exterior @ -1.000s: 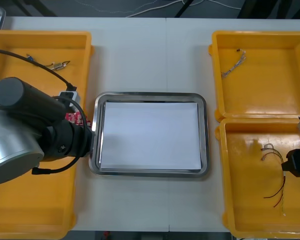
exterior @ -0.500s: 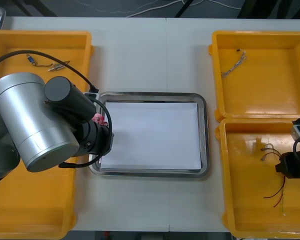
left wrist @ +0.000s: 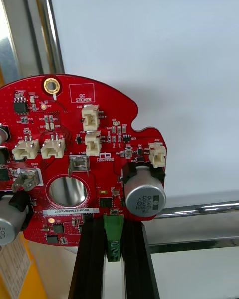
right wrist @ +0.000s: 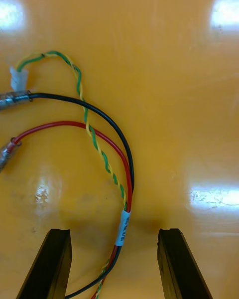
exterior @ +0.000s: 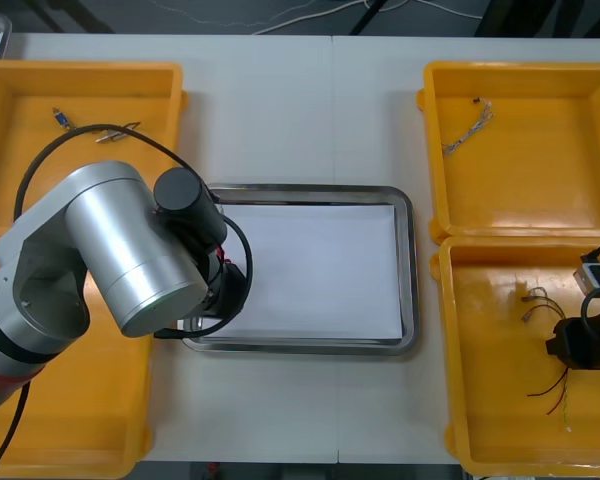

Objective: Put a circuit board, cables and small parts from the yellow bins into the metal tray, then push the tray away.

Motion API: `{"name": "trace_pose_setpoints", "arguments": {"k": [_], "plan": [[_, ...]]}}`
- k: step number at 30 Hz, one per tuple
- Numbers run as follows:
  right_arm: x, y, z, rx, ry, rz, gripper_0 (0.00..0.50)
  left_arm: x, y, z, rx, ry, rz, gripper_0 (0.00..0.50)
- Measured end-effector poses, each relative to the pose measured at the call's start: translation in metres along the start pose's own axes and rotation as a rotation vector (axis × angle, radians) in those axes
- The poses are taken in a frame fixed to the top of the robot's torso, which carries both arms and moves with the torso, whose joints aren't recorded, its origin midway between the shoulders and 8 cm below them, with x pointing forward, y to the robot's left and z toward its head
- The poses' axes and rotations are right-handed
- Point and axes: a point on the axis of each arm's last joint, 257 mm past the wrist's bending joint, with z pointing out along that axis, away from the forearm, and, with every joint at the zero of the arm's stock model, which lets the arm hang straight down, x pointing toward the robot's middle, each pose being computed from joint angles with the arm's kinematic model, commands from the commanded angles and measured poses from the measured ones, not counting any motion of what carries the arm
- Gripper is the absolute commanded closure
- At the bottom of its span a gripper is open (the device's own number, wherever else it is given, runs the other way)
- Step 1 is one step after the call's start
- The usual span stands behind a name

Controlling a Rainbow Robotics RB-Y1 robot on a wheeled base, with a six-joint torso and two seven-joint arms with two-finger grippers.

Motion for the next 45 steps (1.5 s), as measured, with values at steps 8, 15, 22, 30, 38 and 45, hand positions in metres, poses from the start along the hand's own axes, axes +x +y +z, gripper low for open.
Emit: {"name": "trace_pose_setpoints", "arguments": {"k": [8,15,22,30,38,45], "plan": [[0.005,-0.004,0.005,0.018,-0.007,-0.004,0.0,0.005,-0.012,0.003,0.009,0.013,0.025,0.5],[0.007,-0.003,0.009,0.03,-0.009,-0.006,0.0,0.012,-0.015,0.012,-0.011,0.042,0.051,0.5],[0.006,-0.002,0.01,0.031,-0.011,-0.004,0.206,0.017,-0.029,0.021,0.005,0.053,0.073,0.5],[0.006,0.002,0.01,0.023,-0.014,-0.003,0.5,0.016,-0.039,0.03,0.016,0.052,0.079,0.5],[0.006,0.002,0.011,0.021,-0.014,-0.002,0.5,0.017,-0.041,0.038,0.015,0.055,0.075,0.5],[0.006,0.003,0.01,0.02,-0.009,-0.005,0.5,0.017,-0.042,0.045,0.012,0.05,0.079,0.5]]}}
